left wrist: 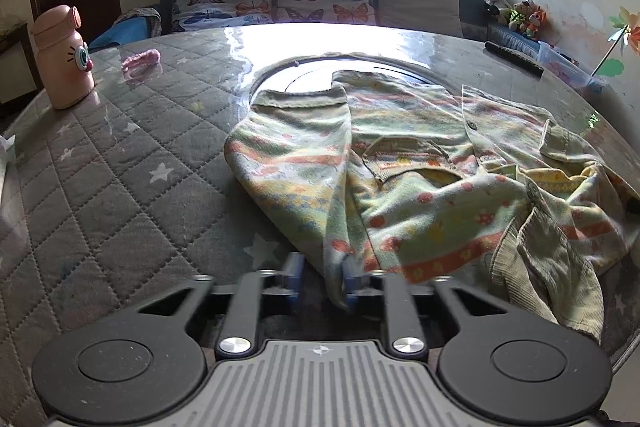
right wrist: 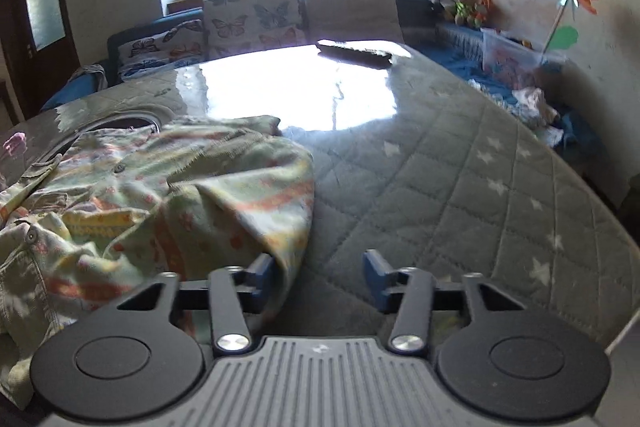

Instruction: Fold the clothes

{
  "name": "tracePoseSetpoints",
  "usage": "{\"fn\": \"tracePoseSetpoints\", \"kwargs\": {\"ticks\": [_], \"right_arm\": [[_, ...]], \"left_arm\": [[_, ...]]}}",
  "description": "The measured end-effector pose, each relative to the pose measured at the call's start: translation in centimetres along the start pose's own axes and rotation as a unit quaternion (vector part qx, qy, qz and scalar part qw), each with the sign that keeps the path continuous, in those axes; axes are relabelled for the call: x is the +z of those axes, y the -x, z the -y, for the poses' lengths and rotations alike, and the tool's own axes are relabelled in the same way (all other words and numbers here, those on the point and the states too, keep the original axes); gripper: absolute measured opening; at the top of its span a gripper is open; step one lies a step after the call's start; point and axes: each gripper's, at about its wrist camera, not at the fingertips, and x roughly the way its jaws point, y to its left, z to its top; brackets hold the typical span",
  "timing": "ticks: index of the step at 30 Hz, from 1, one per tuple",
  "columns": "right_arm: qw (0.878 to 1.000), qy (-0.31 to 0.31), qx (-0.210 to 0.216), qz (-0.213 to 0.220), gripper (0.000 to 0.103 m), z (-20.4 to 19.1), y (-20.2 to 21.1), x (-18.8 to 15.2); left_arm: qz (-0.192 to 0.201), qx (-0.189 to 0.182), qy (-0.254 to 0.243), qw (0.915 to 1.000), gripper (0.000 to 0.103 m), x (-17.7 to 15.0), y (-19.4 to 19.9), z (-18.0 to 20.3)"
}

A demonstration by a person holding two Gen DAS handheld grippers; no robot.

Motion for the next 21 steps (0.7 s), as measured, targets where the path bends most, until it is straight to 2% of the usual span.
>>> {"fn": "tracePoseSetpoints", "kwargs": {"ticks": [3,4,5,7,9,10,13,17,21], "right_arm": [[1.000,0.023,0.008,0.013,0.064,-1.2,-0.8,1.3],[0.999,0.032,0.010,0.013,0.073,-1.6,-1.3,1.8],[0.999,0.043,0.009,0.011,0.077,-2.1,-1.9,2.1],[0.998,0.068,0.001,0.006,0.080,-3.2,-3.0,2.5],[0.996,0.092,-0.006,0.007,0.081,-4.1,-3.9,2.5],[0.994,0.105,-0.013,0.009,0.085,-4.5,-4.2,2.4],[0.989,0.142,-0.045,0.020,0.085,-5.2,-5.0,2.1],[0.986,0.118,-0.090,0.070,0.085,-3.5,-4.0,2.6],[0.988,0.019,-0.123,0.089,0.088,0.9,-2.4,3.3]], "left_arm": [[0.009,0.003,-0.003,1.0000,0.049,0.2,0.4,0.0],[0.011,0.005,-0.004,0.9999,0.053,0.3,0.6,0.0],[0.014,0.007,-0.004,0.9999,0.058,0.4,0.6,-0.1],[0.016,0.012,-0.003,0.9998,0.058,0.6,0.6,-0.1],[0.018,0.015,-0.002,0.9997,0.065,0.8,0.6,-0.2],[0.019,0.017,-0.001,0.9997,0.067,0.9,0.6,-0.3],[0.023,0.022,-0.001,0.9995,0.070,1.4,0.4,-0.3],[0.036,0.026,-0.006,0.9990,0.081,2.5,0.2,0.1],[0.044,0.024,-0.020,0.9985,0.089,3.4,-0.4,0.8]]}}
